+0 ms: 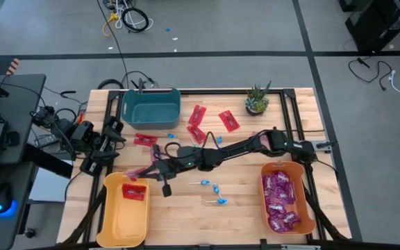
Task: Sort candy
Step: Put the red candy into the yellow bin
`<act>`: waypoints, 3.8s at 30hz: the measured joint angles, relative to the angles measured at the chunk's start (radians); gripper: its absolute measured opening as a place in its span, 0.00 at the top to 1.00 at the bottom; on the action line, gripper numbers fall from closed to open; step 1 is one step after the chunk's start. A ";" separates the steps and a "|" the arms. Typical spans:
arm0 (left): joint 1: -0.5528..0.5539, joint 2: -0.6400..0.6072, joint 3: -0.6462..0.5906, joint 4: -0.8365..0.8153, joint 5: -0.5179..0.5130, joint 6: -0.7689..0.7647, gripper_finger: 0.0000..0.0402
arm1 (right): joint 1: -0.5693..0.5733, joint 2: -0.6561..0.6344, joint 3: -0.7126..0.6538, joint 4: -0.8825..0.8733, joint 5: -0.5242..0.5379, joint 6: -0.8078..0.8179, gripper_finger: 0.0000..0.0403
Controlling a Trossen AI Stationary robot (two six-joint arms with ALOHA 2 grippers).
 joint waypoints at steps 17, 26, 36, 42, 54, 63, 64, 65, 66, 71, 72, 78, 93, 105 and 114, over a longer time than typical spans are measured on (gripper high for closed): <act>0.000 -0.002 0.000 -0.006 0.002 0.000 0.46 | 0.008 0.166 0.336 -0.372 -0.025 0.285 0.97; 0.000 -0.002 0.000 -0.007 0.004 0.001 0.46 | 0.025 0.165 0.337 -0.421 -0.011 0.313 0.97; 0.000 -0.002 0.000 -0.012 0.004 0.002 0.46 | 0.033 0.165 0.334 -0.434 -0.010 0.313 0.95; 0.000 -0.002 0.000 -0.016 0.003 0.003 0.46 | 0.033 0.165 0.333 -0.442 0.005 0.313 0.89; 0.000 -0.002 0.000 -0.018 0.003 0.003 0.46 | 0.033 0.165 0.332 -0.454 0.042 0.313 0.79; 0.000 -0.002 0.000 -0.020 0.003 0.001 0.46 | 0.032 0.157 0.332 -0.486 0.041 0.258 0.79; 0.000 -0.002 0.000 -0.022 0.003 0.001 0.46 | 0.032 0.154 0.332 -0.485 0.041 0.248 0.79; 0.000 -0.002 0.000 -0.024 0.003 0.000 0.46 | 0.032 0.148 0.332 -0.488 0.041 0.235 0.79; 0.000 -0.002 0.000 -0.026 0.003 0.000 0.46 | 0.032 0.141 0.333 -0.500 0.041 0.218 0.79; 0.000 -0.002 0.000 -0.032 0.003 0.000 0.46 | 0.033 0.093 0.334 -0.611 0.042 0.118 0.79; 0.000 -0.002 0.000 -0.033 0.003 0.000 0.46 | 0.034 0.080 0.334 -0.657 0.044 0.093 0.79; 0.000 -0.002 0.000 -0.043 0.003 0.000 0.46 | 0.034 -0.002 0.335 -0.876 0.141 0.010 0.80; 0.000 -0.002 0.000 -0.056 0.003 -0.001 0.46 | -0.035 -0.038 0.204 -1.065 0.281 0.011 0.80; 0.000 -0.002 0.000 -0.063 0.003 0.005 0.46 | -0.097 -0.035 -0.156 -0.473 0.203 0.110 0.78; 0.000 -0.002 0.000 -0.060 0.002 0.051 0.46 | -0.076 -0.035 -0.260 -0.293 0.213 0.179 0.74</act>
